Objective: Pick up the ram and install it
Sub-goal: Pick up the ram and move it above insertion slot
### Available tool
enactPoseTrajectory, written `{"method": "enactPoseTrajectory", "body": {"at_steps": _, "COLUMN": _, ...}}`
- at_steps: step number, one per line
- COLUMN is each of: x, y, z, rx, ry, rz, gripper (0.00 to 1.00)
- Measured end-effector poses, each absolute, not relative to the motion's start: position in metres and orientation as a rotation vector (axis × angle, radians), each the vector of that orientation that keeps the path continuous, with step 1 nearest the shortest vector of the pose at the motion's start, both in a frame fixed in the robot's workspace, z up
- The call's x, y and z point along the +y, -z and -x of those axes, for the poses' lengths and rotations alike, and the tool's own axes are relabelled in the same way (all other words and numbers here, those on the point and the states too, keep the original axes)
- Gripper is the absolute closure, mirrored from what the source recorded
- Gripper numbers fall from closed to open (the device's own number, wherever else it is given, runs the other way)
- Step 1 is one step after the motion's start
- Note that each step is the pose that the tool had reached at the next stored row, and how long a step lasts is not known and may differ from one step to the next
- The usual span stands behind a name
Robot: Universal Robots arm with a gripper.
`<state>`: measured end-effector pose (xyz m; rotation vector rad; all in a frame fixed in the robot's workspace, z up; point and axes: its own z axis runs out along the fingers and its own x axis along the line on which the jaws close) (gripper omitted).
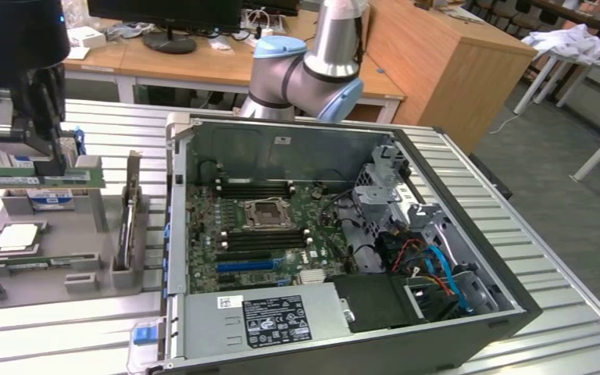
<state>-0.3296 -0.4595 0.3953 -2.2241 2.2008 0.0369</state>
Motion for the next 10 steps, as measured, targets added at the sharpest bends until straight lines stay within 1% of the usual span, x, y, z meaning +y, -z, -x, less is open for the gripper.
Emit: {"method": "enactPoseTrajectory", "body": {"at_steps": 10, "x": -0.46, "y": -0.395, "z": 0.303, "rx": 2.2, "ry": -0.037, "rz": 2.225, "gripper": 0.88}}
